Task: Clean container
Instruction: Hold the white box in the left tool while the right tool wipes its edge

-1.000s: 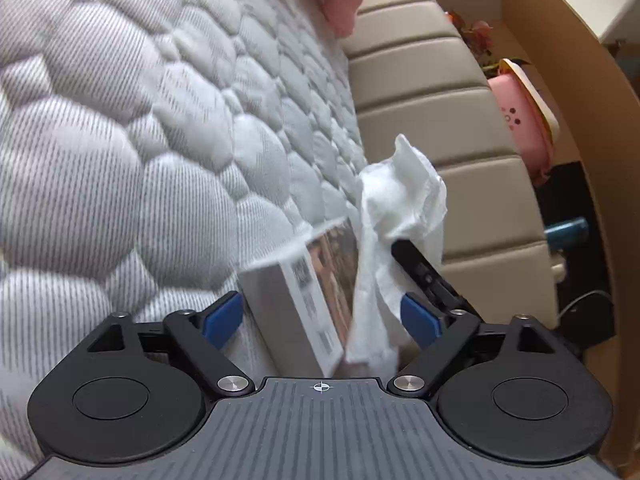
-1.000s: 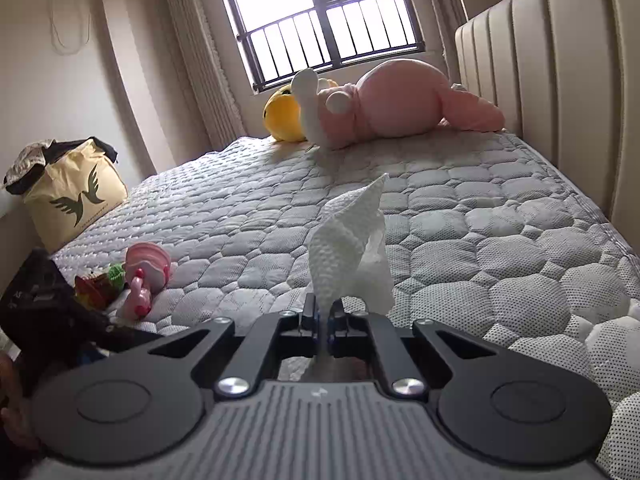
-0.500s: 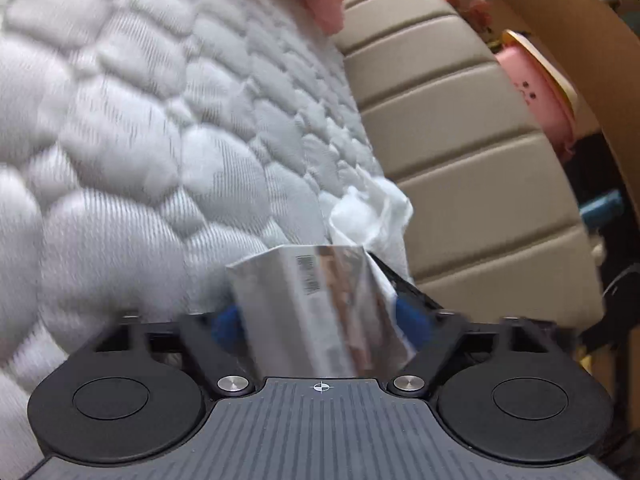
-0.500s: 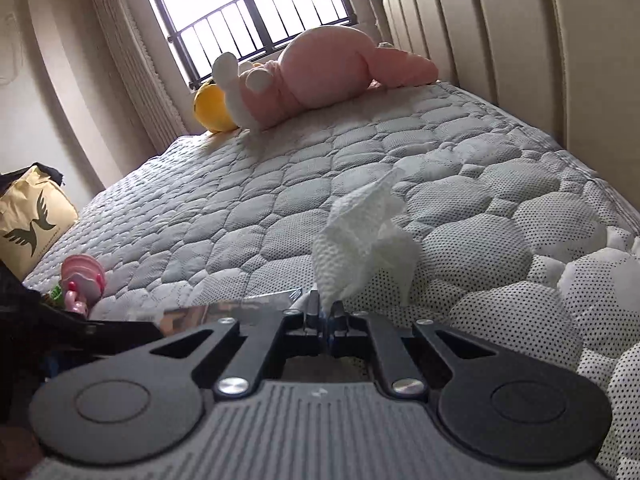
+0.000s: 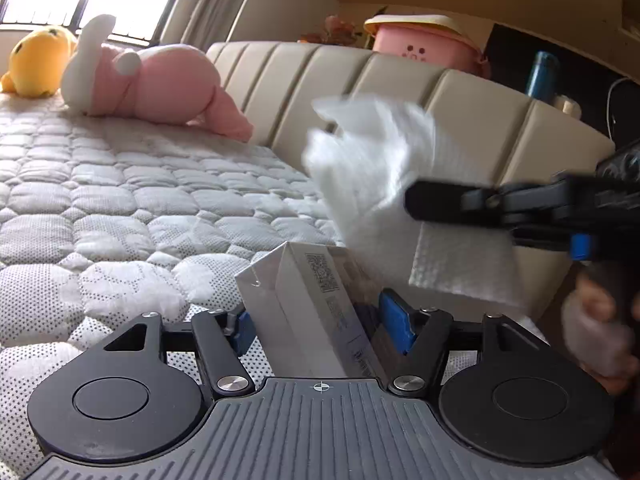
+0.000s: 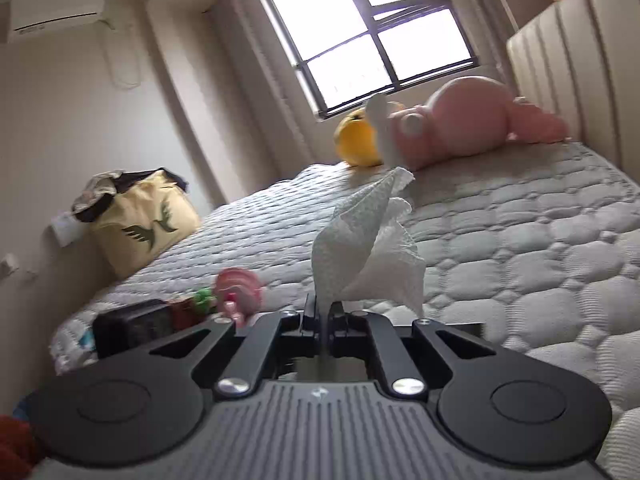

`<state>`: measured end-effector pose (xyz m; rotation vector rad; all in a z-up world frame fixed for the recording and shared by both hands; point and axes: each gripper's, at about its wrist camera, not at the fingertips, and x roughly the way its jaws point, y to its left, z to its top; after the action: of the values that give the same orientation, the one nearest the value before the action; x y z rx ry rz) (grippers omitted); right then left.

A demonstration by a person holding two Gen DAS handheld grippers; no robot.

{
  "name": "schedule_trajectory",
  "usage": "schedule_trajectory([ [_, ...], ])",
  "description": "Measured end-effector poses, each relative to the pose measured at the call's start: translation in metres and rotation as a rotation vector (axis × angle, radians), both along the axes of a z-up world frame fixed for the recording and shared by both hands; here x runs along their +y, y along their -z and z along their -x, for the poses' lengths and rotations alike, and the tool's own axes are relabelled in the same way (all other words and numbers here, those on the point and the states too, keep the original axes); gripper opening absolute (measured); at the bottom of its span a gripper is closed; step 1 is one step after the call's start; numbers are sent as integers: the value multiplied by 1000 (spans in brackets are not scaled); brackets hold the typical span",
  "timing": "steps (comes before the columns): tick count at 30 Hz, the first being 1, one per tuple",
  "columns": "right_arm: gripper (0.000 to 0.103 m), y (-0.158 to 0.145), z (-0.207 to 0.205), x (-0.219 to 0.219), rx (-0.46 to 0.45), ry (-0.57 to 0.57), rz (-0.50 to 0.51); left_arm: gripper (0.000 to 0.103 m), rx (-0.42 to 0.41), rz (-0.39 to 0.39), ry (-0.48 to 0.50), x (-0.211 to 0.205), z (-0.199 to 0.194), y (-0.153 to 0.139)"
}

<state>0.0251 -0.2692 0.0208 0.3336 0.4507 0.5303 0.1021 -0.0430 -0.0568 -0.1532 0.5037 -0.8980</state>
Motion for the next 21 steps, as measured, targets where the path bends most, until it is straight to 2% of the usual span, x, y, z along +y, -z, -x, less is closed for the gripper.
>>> schedule_trajectory([
  [3,5,5,-8,17,29,-49,20,72,7,-1,1,2,-2,1],
  [7,6,22,-23,2,122,44,38,73,17,2,-2,6,-3,2],
  [10,5,30,-22,-19,148,132,61,73,22,3,0,7,-4,3],
  [15,5,40,-6,-46,182,274,155,73,20,5,-1,8,-4,4],
  [21,5,59,22,-54,266,187,63,74,33,2,-31,9,-7,3],
])
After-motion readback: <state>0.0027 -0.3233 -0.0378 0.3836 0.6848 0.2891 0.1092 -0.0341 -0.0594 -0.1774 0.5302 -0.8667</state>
